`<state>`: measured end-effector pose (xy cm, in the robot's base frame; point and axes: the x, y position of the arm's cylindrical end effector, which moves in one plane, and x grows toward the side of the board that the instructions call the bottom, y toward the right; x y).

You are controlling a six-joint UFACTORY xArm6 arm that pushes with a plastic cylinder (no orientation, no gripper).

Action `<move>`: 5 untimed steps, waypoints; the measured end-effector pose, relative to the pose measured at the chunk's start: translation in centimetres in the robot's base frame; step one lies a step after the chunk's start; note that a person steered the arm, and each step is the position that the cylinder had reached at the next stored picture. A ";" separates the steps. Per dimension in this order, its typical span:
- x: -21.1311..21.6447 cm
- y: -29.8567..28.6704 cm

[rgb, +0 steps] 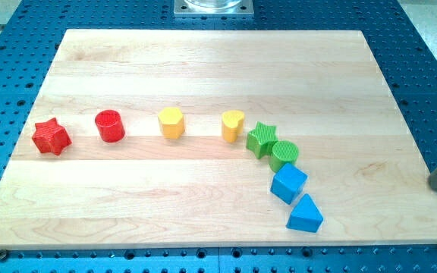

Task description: Place the blue triangle beside the yellow hexagon

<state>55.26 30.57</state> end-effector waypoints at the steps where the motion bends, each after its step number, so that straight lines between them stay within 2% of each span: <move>1: 4.3 -0.2; 2: 6.5 -4.1; 4: 6.3 -21.9; 5: 4.3 -24.3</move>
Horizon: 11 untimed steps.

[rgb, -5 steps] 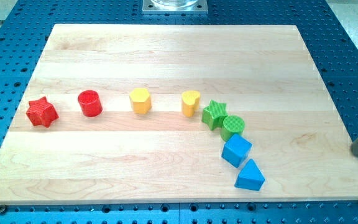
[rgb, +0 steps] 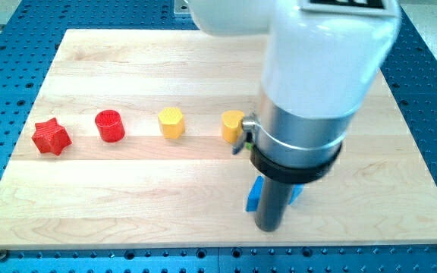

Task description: Place the blue triangle beside the yellow hexagon

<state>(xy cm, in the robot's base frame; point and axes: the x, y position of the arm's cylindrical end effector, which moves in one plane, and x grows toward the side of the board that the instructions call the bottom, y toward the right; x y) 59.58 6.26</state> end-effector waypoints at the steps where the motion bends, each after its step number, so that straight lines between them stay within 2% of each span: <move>1: -3.7 -0.7; 3: -12.5 -2.8; 6: -13.8 -13.7; 7: -7.1 -15.2; 8: -7.4 -20.4; 9: -11.1 -20.9; 11: -12.7 -12.8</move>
